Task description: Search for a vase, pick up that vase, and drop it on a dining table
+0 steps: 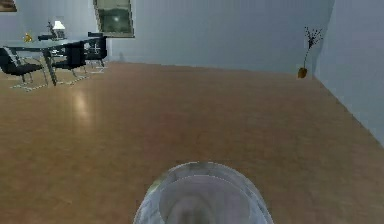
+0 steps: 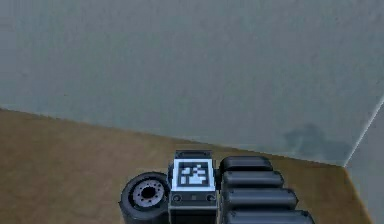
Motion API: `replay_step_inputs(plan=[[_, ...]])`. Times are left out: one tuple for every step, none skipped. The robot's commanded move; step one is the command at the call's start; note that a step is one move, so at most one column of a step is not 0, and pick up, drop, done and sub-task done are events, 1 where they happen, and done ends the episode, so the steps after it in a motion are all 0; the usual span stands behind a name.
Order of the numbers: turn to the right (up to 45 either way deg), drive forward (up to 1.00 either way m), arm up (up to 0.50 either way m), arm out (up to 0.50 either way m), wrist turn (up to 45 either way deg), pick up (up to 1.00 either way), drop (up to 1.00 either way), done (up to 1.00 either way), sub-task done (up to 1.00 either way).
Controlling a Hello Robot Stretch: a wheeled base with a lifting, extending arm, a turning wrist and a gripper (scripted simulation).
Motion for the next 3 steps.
replay_step_inputs(plan=[[-27.0, 0.0, 0.0, 0.0, 0.0, 0.0, 0.0, 0.0, 0.0], [0.0, 0.4, 0.0, 0.0, 0.0, 0.0, 0.0, 0.0, 0.0], [-24.0, 0.0, 0.0, 0.0, 0.0, 0.0, 0.0, 0.0, 0.0]])
